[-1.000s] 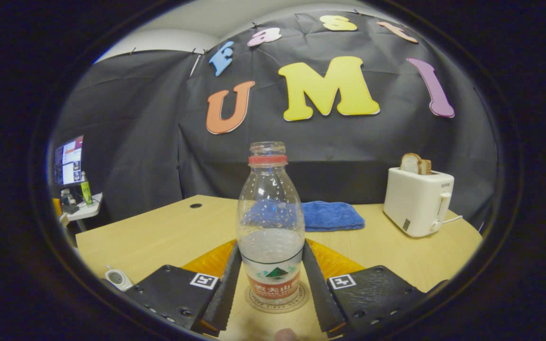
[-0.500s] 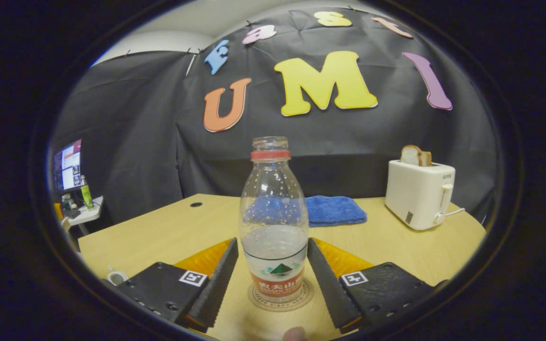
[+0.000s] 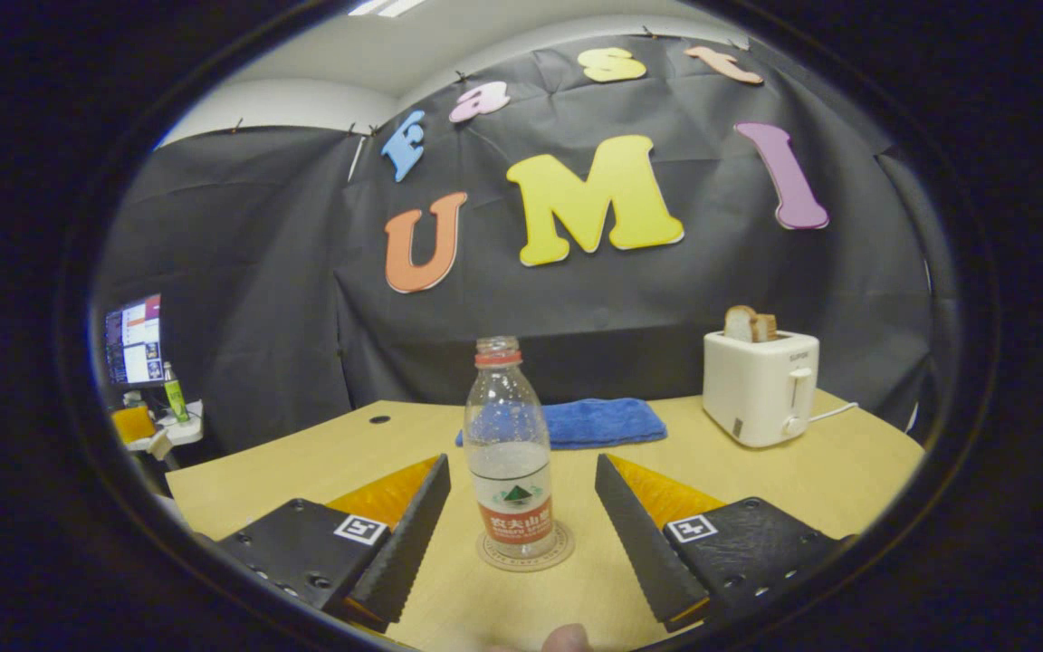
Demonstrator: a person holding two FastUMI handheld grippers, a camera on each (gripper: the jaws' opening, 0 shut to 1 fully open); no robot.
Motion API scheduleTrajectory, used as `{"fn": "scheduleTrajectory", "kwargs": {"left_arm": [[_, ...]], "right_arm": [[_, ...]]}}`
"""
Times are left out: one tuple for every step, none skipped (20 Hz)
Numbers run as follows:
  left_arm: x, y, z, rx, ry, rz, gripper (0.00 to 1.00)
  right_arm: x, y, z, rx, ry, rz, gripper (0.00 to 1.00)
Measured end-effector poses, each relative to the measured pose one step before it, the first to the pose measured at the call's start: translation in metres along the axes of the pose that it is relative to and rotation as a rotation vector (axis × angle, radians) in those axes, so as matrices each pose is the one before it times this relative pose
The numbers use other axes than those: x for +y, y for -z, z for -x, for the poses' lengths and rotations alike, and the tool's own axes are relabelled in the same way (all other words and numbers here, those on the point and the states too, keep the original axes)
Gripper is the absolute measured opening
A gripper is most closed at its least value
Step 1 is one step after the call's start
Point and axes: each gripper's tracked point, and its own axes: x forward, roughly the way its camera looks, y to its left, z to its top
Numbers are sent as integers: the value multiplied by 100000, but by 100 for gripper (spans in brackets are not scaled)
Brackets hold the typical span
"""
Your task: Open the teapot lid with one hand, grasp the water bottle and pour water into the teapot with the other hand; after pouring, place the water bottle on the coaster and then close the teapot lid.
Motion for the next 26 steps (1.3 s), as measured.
{"fn": "scheduleTrajectory", "kwargs": {"left_arm": [[-928,660,-392,1054,1966,-483,3],[-673,686,-387,926,787,-2225,3],[-509,480,-428,681,659,-2879,2],[-654,538,-395,1014,758,-2377,2],[-621,586,-479,534,550,-1495,2],[-606,682,-434,991,641,-622,2],[-342,581,-248,506,-100,435,3],[-146,492,-353,887,-26,712,3],[160,454,-313,562,-870,1065,3],[336,509,-332,753,-1049,1565,3],[298,381,-225,748,-841,1716,2],[182,379,-251,1046,-465,1326,2],[208,459,-206,1232,-379,690,2],[162,376,-298,952,-402,-125,3],[201,256,-145,737,-519,-409,3],[-9,254,-96,710,199,66,3],[-70,167,-24,317,197,291,2],[39,157,-124,316,140,-23,2],[-28,151,-46,352,-26,-369,2],[28,270,-5,791,-200,-560,3],[-59,42,161,-460,125,-693,3],[46,136,-7,467,-174,-281,3],[89,19,253,-56,-617,-153,3],[61,110,-43,410,-563,151,3],[107,86,-75,104,-481,278,3],[66,24,115,191,-358,184,3]], "right_arm": [[-657,-271,1411,-1797,1022,1423,93],[-813,-78,1376,-1264,1890,1535,92],[-945,2,1290,-605,1653,1078,92],[-896,80,1223,-566,1566,49,96],[-888,-108,869,-1043,1756,-317,96],[-1267,-187,1021,-1280,2641,-323,99],[-773,-256,774,-1557,1594,-561,96],[-808,-237,769,-1515,1609,-482,92],[-781,-191,572,-1335,1517,460,96],[-752,89,436,-780,1634,913,93],[-629,-82,336,-872,1233,589,96],[-487,-159,219,-1289,1194,-312,93],[-223,136,218,-309,126,-627,93],[-348,353,204,99,328,-623,93],[-452,332,65,600,868,-369,92],[-404,359,-58,742,875,-105,95],[-265,136,-20,531,600,-196,96],[31,98,-42,291,448,-55,93],[-59,81,9,199,240,271,93],[2,4,55,-14,-193,386,96],[192,-15,84,-240,-594,20,96],[138,-50,33,-289,-525,-9,96],[141,-19,-9,-233,-618,175,93],[215,-28,51,-344,-403,416,93],[65,-141,80,-363,-70,428,93],[44,-85,79,-389,-125,237,93]]}}
